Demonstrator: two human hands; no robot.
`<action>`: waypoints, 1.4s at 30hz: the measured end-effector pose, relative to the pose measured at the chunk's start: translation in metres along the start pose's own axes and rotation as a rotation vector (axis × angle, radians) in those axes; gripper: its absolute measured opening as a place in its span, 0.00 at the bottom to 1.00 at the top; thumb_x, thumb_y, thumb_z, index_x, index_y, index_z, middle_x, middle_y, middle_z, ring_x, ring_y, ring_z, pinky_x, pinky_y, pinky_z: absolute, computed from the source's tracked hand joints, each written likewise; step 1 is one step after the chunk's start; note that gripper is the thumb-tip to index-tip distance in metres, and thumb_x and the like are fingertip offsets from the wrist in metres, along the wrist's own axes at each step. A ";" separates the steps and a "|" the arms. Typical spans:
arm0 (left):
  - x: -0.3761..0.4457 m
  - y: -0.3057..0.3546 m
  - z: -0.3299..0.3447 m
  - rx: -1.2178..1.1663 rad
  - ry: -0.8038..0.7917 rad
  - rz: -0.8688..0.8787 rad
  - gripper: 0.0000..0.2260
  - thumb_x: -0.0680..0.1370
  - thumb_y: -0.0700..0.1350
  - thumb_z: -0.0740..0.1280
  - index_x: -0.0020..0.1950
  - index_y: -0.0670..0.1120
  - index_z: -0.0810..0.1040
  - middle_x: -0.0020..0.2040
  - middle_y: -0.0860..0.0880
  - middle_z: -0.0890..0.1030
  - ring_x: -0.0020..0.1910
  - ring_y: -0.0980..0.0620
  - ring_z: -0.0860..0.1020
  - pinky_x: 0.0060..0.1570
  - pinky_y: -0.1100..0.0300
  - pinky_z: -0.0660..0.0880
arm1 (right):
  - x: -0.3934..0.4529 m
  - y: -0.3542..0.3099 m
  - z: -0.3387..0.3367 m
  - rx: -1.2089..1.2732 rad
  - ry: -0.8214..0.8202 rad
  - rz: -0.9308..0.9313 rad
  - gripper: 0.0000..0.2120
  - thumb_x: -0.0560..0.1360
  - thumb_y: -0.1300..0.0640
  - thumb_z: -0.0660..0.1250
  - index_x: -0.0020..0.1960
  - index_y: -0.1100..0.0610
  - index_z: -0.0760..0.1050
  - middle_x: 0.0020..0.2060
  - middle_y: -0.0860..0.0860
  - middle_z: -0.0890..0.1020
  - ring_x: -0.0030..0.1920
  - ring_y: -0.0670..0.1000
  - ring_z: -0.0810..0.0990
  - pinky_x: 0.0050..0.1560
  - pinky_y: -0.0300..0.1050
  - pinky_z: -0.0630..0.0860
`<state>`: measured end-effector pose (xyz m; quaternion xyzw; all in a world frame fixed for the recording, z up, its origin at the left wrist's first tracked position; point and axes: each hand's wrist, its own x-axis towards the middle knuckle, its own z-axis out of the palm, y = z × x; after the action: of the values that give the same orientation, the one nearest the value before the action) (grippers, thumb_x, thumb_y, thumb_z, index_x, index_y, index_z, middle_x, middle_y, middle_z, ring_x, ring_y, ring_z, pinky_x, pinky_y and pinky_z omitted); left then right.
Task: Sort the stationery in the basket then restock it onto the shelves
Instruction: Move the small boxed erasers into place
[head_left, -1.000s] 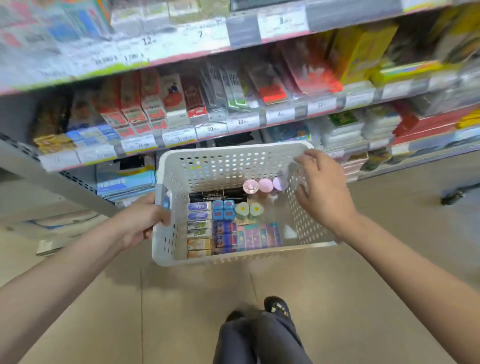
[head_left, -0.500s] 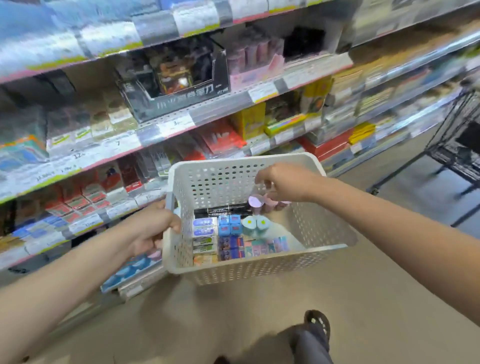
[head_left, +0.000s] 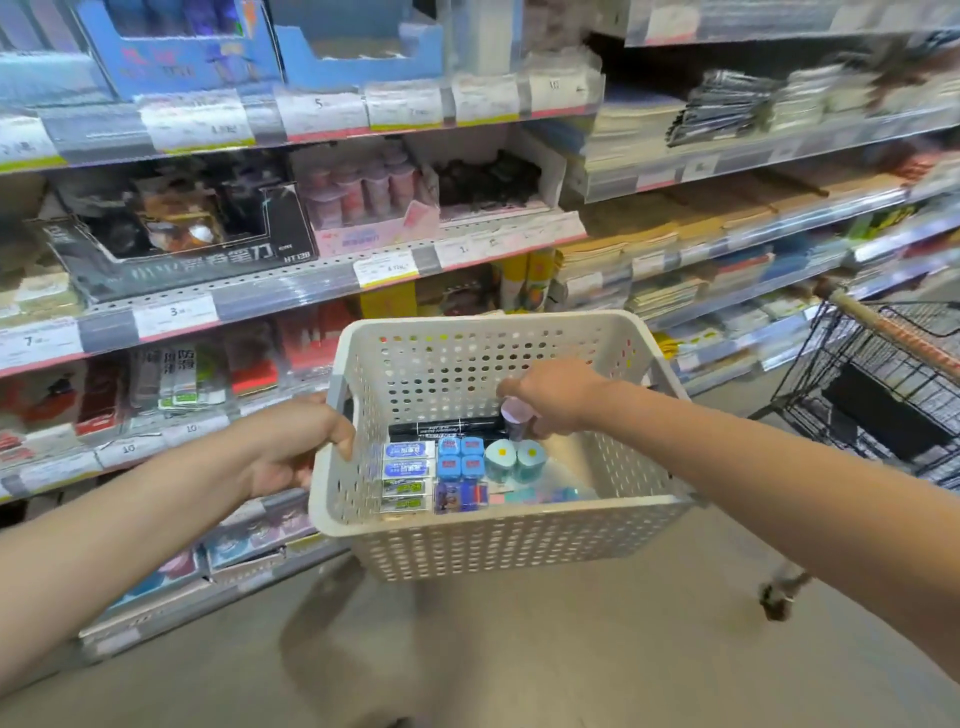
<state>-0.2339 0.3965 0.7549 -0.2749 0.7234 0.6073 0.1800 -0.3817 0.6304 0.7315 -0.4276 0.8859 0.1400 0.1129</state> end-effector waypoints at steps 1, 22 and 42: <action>0.003 0.009 0.008 -0.005 0.006 0.005 0.29 0.59 0.34 0.64 0.60 0.42 0.73 0.50 0.36 0.78 0.47 0.40 0.76 0.42 0.53 0.69 | 0.000 0.011 0.001 -0.007 0.000 -0.010 0.25 0.71 0.58 0.68 0.67 0.50 0.66 0.37 0.48 0.73 0.39 0.53 0.74 0.27 0.40 0.63; 0.081 0.129 0.028 -0.059 0.107 -0.001 0.31 0.54 0.33 0.62 0.58 0.41 0.75 0.52 0.36 0.78 0.50 0.38 0.75 0.56 0.45 0.65 | 0.125 0.146 -0.028 -0.170 0.002 -0.214 0.05 0.66 0.60 0.68 0.38 0.52 0.73 0.27 0.47 0.80 0.27 0.48 0.81 0.34 0.46 0.81; 0.056 0.127 0.011 -0.207 0.293 -0.079 0.32 0.55 0.34 0.61 0.59 0.45 0.76 0.49 0.36 0.79 0.47 0.39 0.77 0.57 0.37 0.70 | 0.183 0.111 -0.076 -0.406 0.072 -0.611 0.07 0.73 0.61 0.65 0.51 0.56 0.75 0.37 0.50 0.75 0.37 0.51 0.72 0.34 0.42 0.66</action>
<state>-0.3572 0.4109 0.8184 -0.4057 0.6640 0.6245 0.0669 -0.5870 0.5371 0.7611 -0.6907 0.6750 0.2575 0.0310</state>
